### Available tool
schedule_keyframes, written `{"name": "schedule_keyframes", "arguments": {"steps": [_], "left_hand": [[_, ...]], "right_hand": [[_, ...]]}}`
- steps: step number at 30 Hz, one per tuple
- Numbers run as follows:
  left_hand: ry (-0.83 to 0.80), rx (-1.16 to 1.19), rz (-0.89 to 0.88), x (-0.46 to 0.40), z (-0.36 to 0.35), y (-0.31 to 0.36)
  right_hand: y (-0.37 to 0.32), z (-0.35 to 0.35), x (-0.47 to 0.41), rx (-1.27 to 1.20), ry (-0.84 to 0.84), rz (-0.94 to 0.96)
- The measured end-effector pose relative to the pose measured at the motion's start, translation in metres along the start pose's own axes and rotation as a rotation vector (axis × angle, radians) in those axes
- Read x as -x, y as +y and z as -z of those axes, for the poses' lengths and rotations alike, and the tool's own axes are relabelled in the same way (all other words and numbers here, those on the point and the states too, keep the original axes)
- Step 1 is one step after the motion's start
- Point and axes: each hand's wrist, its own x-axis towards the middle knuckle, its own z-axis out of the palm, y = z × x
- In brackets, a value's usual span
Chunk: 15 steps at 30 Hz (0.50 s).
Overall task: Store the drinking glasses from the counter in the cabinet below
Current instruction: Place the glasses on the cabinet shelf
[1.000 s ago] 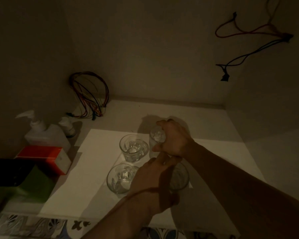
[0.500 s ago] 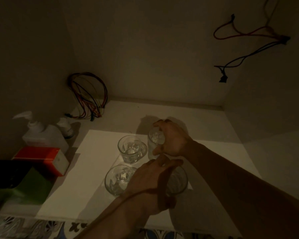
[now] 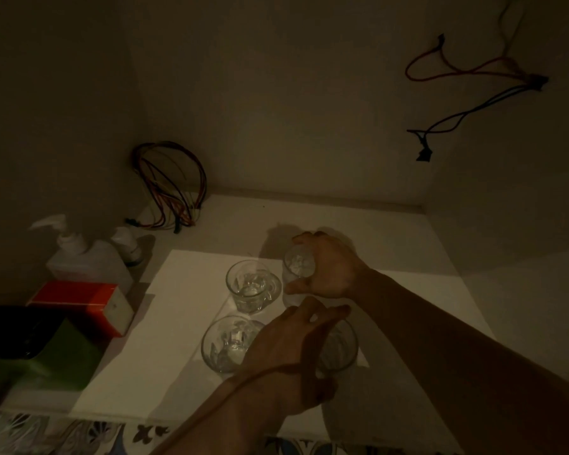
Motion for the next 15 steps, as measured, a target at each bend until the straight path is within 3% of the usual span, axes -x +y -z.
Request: {"name": "schedule_keyframes", "arguments": {"steps": [3, 9, 15], "left_hand": [[-0.034, 0.044, 0.024, 0.002, 0.005, 0.002], [0.003, 0.025, 0.087, 0.008, 0.031, 0.007], [-0.016, -0.087, 0.111, 0.011, 0.067, 0.011]], "right_hand": [[-0.003, 0.002, 0.005, -0.005, 0.000, -0.013], [-0.009, 0.014, 0.019, 0.044, 0.190, -0.018], [-0.018, 0.046, 0.045, 0.073, 0.215, -0.114]]}}
